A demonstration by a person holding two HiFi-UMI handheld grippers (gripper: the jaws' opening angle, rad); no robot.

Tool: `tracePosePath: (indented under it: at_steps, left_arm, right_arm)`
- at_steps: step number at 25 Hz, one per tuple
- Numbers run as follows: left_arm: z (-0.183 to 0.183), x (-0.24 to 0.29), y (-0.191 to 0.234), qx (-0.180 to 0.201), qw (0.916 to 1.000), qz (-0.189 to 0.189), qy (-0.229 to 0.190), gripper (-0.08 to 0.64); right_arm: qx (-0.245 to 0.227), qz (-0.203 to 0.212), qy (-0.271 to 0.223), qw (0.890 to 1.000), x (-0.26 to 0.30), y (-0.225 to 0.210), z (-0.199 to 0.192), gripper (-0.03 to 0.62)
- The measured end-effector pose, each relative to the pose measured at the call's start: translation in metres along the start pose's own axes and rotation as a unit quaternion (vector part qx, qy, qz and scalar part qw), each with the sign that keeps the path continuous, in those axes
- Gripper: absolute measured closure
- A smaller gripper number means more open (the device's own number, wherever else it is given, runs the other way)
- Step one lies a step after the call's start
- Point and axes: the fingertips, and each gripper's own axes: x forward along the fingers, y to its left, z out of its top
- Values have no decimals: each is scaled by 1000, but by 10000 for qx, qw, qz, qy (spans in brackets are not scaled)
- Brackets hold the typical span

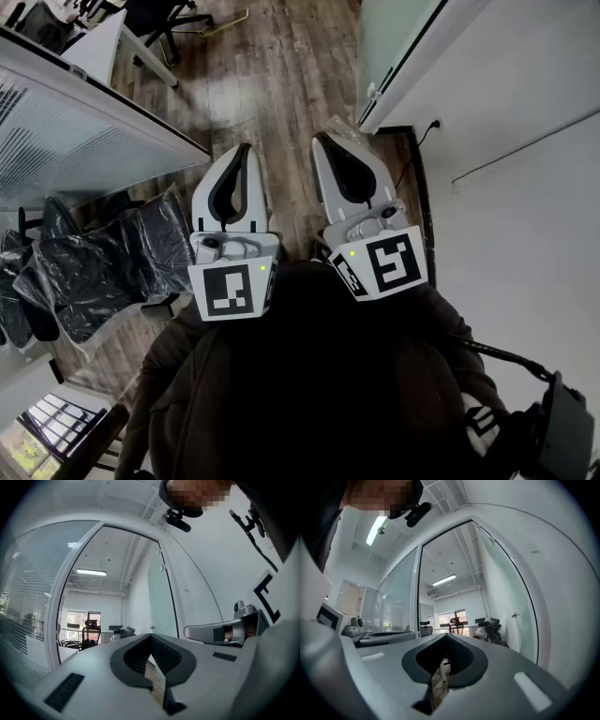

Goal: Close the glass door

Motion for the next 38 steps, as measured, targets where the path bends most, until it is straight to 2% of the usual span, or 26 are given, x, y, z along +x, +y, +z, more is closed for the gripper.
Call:
tracePosePath:
  at_steps: [5,8,11,14,17,20,22,26,30,38]
  left_arm:
    - [-1,4,0,-72,9999,147,-27,563]
    - [-6,24,-2,9,9996,271,69,563]
    - [-10,42,15,-20,9984,540,182,563]
    - [-17,58,35,-84,9980,572,271,563]
    - [-31,98,60,-201,9976,609,248,563]
    - [-40,161,86,-295,9971,665,227,563]
    - [-46,193,103,-305,9977,576,207,563]
    - [-58,240,144,-278,9990,158,302,563]
    - [-61,310,180,-301,9989,14,365,563]
    - [-57,398,217,-405,9979,-362,349,563]
  right_arm:
    - [-2,74,47,10000,1,-6,-2,592]
    - [96,128,67,9998,9,-31,-4,592]
    - [298,199,22,9994,27,-45,-10,591]
    - [246,278,44,9993,49,-44,-18,589]
    - [151,321,197,9992,90,-62,-34,589]
    - [152,291,303,9990,141,-102,-45,589]
    - [98,204,274,9994,174,-118,-43,589]
    - [-56,112,319,9994,245,-121,-39,589]
    - [-5,-30,413,9991,315,-157,-37,591]
    - [-194,-435,335,9983,404,-208,-12,591]
